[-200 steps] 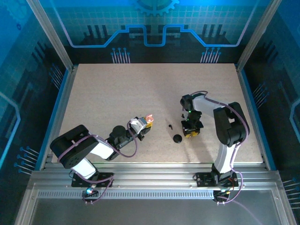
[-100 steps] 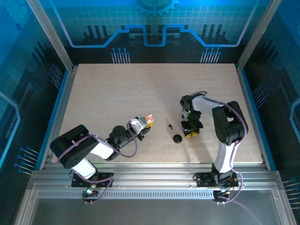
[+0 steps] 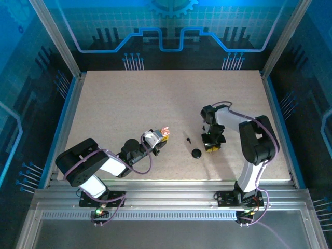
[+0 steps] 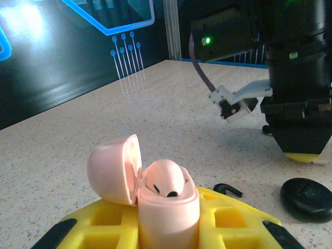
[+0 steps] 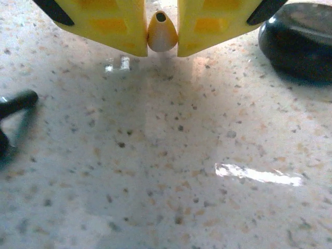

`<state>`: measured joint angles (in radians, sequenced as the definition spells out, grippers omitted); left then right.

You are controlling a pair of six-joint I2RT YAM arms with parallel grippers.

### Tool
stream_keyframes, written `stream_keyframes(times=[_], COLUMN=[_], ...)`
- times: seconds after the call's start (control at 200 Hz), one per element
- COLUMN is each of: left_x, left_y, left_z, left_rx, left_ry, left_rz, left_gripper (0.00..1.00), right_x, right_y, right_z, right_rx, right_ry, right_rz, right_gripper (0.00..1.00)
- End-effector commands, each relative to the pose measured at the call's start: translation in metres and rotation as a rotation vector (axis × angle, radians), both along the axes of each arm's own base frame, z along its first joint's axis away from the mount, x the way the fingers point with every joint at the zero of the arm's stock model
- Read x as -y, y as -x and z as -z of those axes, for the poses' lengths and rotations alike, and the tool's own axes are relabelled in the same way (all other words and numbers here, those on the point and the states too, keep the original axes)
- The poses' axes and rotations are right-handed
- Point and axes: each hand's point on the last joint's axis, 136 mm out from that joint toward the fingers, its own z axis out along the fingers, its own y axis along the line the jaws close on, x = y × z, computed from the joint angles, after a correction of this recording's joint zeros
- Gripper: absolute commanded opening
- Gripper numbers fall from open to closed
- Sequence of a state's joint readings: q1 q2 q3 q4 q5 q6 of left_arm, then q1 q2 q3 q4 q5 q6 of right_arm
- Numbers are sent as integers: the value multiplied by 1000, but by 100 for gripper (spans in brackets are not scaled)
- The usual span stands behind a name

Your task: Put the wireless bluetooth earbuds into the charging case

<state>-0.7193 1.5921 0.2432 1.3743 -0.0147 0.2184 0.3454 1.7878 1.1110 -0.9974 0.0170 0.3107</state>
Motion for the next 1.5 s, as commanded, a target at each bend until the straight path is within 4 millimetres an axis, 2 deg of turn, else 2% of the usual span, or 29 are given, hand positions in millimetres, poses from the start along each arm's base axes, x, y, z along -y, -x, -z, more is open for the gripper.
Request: stream_keyframes(times=[0.0,0.13,0.38,0.79,0.81,1.141,1.496], left_x=[5,8,14,24,25,24,23], left_y=[-1,-4,-7,-12,-11,-11,-9], left_z=[-8,-12,-13,-20,-20,-26,-31], left_rx=[25,28,36,47,47,53,67], left_ry=[20,31,30,48,48,61,66], left_rz=[11,11,27,54,57,58,60], left_gripper=[14,15,14,14,14,14,14], right_x=[-6,-25,-44,-104,-105,-146,-183], right_y=[-9,-19,-34,-54,-51,-48,-48], right_z=[-21,-45,-97,-175,-168,-198,-196], right_rx=[103,216,429,802,797,945,921], right_ry=[-67,-202,-350,-686,-692,-890,-959], right_rz=[81,139,198,173,174,100,49], right_gripper=[20,20,19,20,20,21,20])
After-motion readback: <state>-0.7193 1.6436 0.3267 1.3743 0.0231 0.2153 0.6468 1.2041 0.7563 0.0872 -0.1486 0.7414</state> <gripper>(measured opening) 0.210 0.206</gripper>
